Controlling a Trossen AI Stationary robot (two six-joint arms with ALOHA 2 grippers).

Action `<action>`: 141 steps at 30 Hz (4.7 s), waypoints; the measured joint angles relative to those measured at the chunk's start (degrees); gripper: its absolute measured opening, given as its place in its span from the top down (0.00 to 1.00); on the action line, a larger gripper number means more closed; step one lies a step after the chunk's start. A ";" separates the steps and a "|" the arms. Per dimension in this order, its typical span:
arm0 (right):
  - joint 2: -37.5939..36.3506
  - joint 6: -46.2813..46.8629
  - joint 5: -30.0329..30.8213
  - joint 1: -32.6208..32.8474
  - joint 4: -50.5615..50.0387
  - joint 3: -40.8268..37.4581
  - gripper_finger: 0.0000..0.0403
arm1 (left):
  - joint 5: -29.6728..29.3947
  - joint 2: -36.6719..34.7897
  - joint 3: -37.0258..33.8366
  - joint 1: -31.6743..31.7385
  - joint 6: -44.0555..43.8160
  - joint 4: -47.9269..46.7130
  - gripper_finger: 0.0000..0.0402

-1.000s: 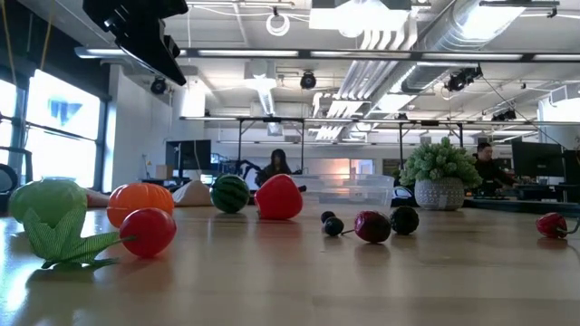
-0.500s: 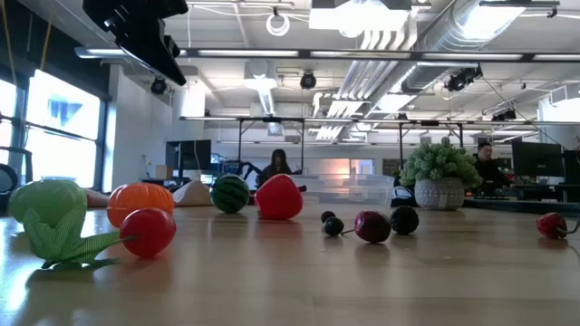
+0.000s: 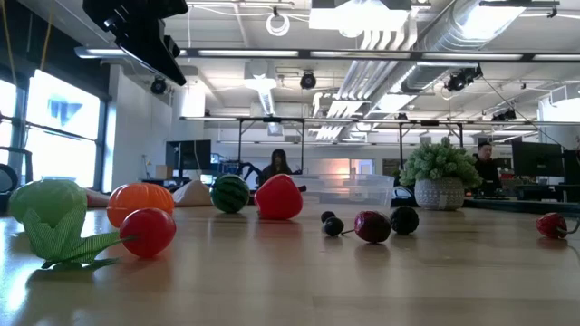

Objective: Pick and placing Produce into tupperware
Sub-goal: Put the peach into the transparent bin, then put the cherry into the transparent bin

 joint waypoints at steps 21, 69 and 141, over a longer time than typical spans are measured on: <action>0.83 1.62 -0.89 0.11 0.87 0.00 0.54 | 0.02 0.00 0.00 0.00 0.00 0.00 0.87; -8.33 -4.23 18.36 -10.03 -0.36 0.00 0.72 | 0.01 0.02 0.02 -0.01 0.00 0.00 0.87; 14.97 -102.42 17.93 -75.84 -7.91 27.28 0.60 | 0.01 0.02 0.02 0.00 0.00 0.00 0.87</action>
